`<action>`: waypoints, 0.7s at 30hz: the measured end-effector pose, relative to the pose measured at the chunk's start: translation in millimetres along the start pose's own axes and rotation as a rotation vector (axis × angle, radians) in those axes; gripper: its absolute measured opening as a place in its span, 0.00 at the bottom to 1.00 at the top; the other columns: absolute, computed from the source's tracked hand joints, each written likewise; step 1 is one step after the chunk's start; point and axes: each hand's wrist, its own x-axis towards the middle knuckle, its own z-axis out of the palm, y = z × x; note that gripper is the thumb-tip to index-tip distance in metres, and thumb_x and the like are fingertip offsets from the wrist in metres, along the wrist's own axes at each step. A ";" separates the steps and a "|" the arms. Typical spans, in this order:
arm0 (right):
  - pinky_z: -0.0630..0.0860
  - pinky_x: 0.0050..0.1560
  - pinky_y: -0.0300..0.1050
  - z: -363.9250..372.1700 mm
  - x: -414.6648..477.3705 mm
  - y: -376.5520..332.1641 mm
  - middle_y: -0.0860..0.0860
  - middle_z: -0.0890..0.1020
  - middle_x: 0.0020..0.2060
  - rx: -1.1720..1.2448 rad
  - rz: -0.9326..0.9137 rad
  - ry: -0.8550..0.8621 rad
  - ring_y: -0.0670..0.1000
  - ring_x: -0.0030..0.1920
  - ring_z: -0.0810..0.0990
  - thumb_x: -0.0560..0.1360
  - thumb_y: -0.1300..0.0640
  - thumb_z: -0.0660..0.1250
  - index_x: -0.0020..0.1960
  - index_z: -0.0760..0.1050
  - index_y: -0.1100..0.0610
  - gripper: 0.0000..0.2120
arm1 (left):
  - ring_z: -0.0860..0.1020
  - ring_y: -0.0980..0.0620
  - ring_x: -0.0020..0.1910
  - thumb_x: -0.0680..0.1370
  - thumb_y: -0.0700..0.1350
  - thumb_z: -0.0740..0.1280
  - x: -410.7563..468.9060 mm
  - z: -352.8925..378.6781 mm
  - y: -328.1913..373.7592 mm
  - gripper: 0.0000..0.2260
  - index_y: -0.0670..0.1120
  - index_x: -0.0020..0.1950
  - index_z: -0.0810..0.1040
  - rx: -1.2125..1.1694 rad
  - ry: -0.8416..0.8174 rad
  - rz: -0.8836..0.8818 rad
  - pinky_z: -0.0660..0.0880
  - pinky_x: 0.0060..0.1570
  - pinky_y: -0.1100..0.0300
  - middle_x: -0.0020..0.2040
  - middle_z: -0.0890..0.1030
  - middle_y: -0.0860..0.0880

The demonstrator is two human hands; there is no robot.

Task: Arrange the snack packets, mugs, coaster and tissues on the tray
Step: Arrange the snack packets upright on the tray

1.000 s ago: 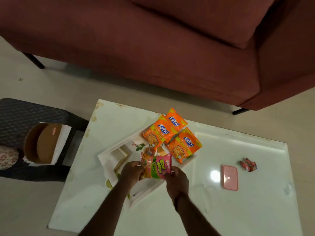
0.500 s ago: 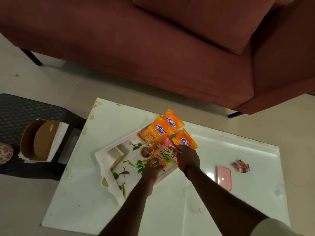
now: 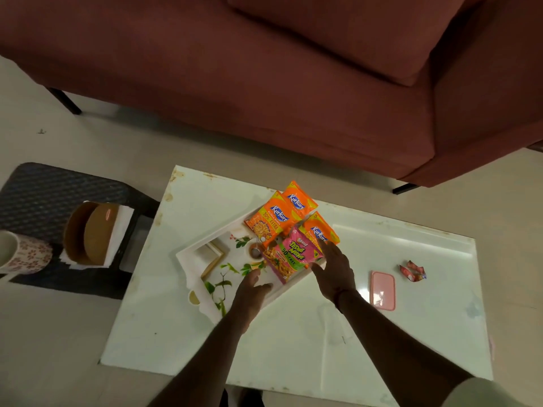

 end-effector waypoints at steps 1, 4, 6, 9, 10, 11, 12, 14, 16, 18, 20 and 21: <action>0.64 0.71 0.57 -1.6 -13.3 2.4 0.49 0.58 0.79 -0.025 -0.016 0.016 0.55 0.77 0.59 0.78 0.48 0.65 0.79 0.55 0.47 0.33 | 0.69 0.48 0.71 0.76 0.44 0.69 -11.5 -8.1 -1.7 0.28 0.45 0.75 0.65 0.127 0.016 0.044 0.68 0.66 0.54 0.73 0.70 0.45; 0.59 0.73 0.58 -10.5 -59.2 2.5 0.51 0.52 0.80 -0.078 -0.056 0.061 0.55 0.79 0.52 0.79 0.44 0.63 0.80 0.49 0.48 0.36 | 0.60 0.46 0.76 0.79 0.52 0.64 -49.4 -34.6 -5.6 0.29 0.46 0.77 0.60 0.703 0.106 0.246 0.62 0.72 0.52 0.78 0.62 0.44; 0.56 0.74 0.57 -14.4 -88.4 1.6 0.51 0.49 0.80 -0.126 -0.113 0.097 0.54 0.80 0.49 0.79 0.41 0.61 0.80 0.46 0.49 0.37 | 0.52 0.46 0.79 0.81 0.55 0.59 -75.0 -46.5 -2.4 0.30 0.46 0.79 0.55 0.975 0.140 0.393 0.56 0.75 0.50 0.80 0.54 0.44; 0.54 0.76 0.57 -31.5 -132.8 -7.8 0.51 0.46 0.80 -0.165 -0.158 0.125 0.53 0.80 0.45 0.78 0.38 0.57 0.80 0.43 0.49 0.38 | 0.46 0.45 0.80 0.82 0.57 0.56 -122.0 -57.4 20.4 0.30 0.46 0.80 0.52 1.162 0.144 0.546 0.52 0.77 0.48 0.81 0.47 0.44; 0.53 0.77 0.57 -27.1 -134.2 -8.0 0.50 0.45 0.80 -0.178 -0.172 0.121 0.53 0.80 0.44 0.78 0.37 0.56 0.80 0.42 0.50 0.39 | 0.45 0.45 0.80 0.81 0.57 0.57 -121.0 -58.2 22.6 0.31 0.46 0.80 0.52 1.196 0.164 0.577 0.52 0.77 0.48 0.81 0.47 0.44; 0.53 0.77 0.57 -23.5 -137.7 -9.9 0.50 0.45 0.80 -0.197 -0.177 0.130 0.53 0.80 0.44 0.78 0.37 0.55 0.80 0.41 0.50 0.39 | 0.44 0.44 0.80 0.81 0.57 0.57 -124.1 -59.9 25.9 0.31 0.46 0.80 0.52 1.235 0.186 0.596 0.52 0.77 0.47 0.81 0.46 0.44; 0.51 0.77 0.58 -27.7 -146.3 -13.1 0.50 0.43 0.80 -0.202 -0.183 0.134 0.53 0.80 0.43 0.78 0.36 0.54 0.80 0.41 0.50 0.39 | 0.44 0.44 0.80 0.81 0.58 0.56 -133.6 -62.0 33.6 0.31 0.45 0.80 0.51 1.272 0.195 0.624 0.52 0.77 0.47 0.81 0.46 0.43; 0.48 0.77 0.57 -40.3 -172.1 -18.4 0.49 0.41 0.80 -0.211 -0.188 0.146 0.52 0.80 0.40 0.78 0.35 0.53 0.80 0.39 0.50 0.39 | 0.44 0.43 0.80 0.81 0.59 0.56 -162.6 -64.7 46.8 0.33 0.45 0.80 0.49 1.320 0.212 0.660 0.52 0.77 0.46 0.81 0.45 0.43; 0.46 0.77 0.57 -45.7 -190.4 -19.3 0.49 0.40 0.79 -0.239 -0.201 0.180 0.52 0.79 0.38 0.78 0.34 0.51 0.80 0.38 0.50 0.40 | 0.46 0.42 0.80 0.81 0.60 0.56 -183.2 -67.5 54.1 0.34 0.44 0.80 0.49 1.325 0.260 0.707 0.52 0.77 0.45 0.81 0.46 0.43; 0.45 0.78 0.57 -54.0 -204.7 -22.9 0.50 0.39 0.80 -0.239 -0.201 0.194 0.52 0.79 0.38 0.78 0.33 0.50 0.80 0.37 0.51 0.40 | 0.47 0.42 0.80 0.80 0.60 0.57 -201.0 -70.8 62.8 0.35 0.42 0.80 0.50 1.321 0.288 0.747 0.53 0.77 0.44 0.81 0.49 0.42; 0.46 0.78 0.58 -58.2 -217.6 -25.7 0.50 0.40 0.80 -0.222 -0.195 0.215 0.52 0.79 0.38 0.77 0.33 0.50 0.80 0.38 0.51 0.40 | 0.47 0.42 0.80 0.80 0.61 0.57 -214.6 -75.3 66.3 0.36 0.42 0.80 0.48 1.342 0.294 0.755 0.53 0.77 0.45 0.81 0.48 0.42; 0.47 0.78 0.58 -58.8 -222.9 -26.8 0.50 0.40 0.80 -0.218 -0.192 0.225 0.52 0.79 0.38 0.77 0.33 0.51 0.80 0.38 0.51 0.40 | 0.46 0.42 0.80 0.80 0.61 0.56 -219.4 -77.2 66.1 0.36 0.42 0.80 0.47 1.348 0.294 0.751 0.51 0.77 0.46 0.81 0.48 0.42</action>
